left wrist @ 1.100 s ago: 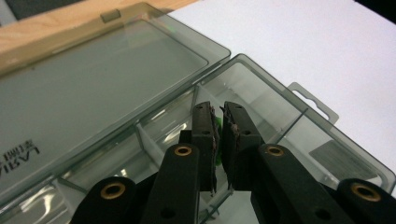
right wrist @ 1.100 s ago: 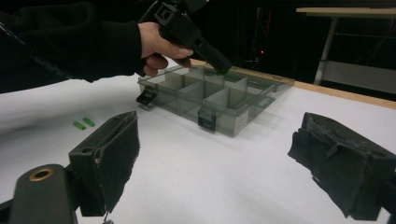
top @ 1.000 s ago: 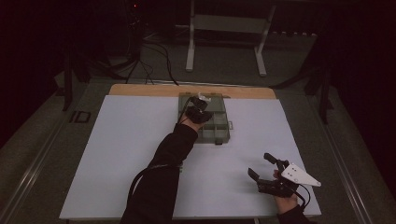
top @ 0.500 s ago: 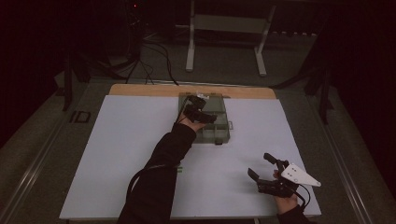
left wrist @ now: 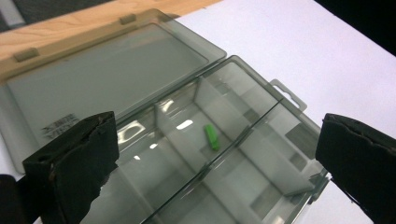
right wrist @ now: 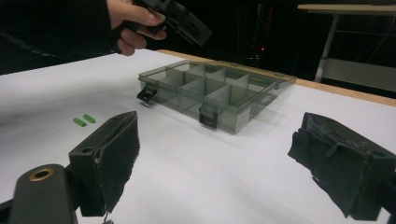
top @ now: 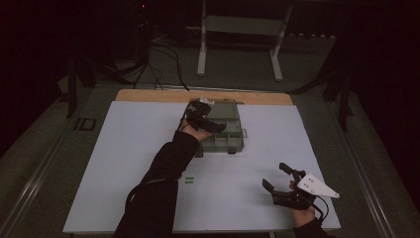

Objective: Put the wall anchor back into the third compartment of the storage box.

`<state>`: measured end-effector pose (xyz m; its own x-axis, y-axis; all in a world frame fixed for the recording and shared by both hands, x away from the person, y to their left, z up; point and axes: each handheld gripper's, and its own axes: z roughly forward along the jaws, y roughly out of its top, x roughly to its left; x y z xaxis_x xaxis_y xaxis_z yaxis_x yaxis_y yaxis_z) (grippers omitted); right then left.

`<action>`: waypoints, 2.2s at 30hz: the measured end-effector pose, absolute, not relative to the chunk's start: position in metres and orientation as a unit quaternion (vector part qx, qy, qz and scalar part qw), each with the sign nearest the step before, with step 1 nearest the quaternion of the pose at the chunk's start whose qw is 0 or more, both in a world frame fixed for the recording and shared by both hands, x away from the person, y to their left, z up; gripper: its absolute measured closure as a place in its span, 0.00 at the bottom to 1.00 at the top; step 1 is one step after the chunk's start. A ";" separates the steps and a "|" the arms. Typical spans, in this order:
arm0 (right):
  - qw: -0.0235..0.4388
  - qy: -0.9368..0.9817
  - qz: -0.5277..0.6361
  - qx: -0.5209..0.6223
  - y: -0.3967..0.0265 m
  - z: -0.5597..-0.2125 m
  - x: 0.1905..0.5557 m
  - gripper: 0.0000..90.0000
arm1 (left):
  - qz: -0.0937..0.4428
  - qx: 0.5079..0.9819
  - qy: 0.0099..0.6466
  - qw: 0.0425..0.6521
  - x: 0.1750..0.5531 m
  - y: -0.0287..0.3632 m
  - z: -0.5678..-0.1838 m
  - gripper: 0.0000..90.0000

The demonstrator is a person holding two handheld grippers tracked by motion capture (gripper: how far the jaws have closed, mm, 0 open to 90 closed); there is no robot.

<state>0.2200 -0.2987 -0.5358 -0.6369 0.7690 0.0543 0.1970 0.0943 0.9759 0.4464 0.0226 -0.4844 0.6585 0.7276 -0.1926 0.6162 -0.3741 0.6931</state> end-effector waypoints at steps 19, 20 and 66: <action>0.245 0.702 0.572 0.345 -0.296 -0.537 0.220 0.15 | 0.044 0.842 0.356 0.403 0.411 0.063 -0.463 0.00; 0.245 0.702 0.572 0.346 -0.296 -0.536 0.220 0.15 | 0.043 0.842 0.353 0.405 0.408 0.065 -0.463 0.00; 0.252 0.707 0.566 0.341 -0.292 -0.535 0.219 0.15 | 0.010 0.868 0.240 0.435 0.310 0.123 -0.478 0.16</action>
<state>0.2186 -0.2919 -0.5352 -0.6397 0.7680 0.0299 0.1967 0.1261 0.9723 0.3103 0.1235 -0.4781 0.8846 0.4252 -0.1914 0.4079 -0.5068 0.7594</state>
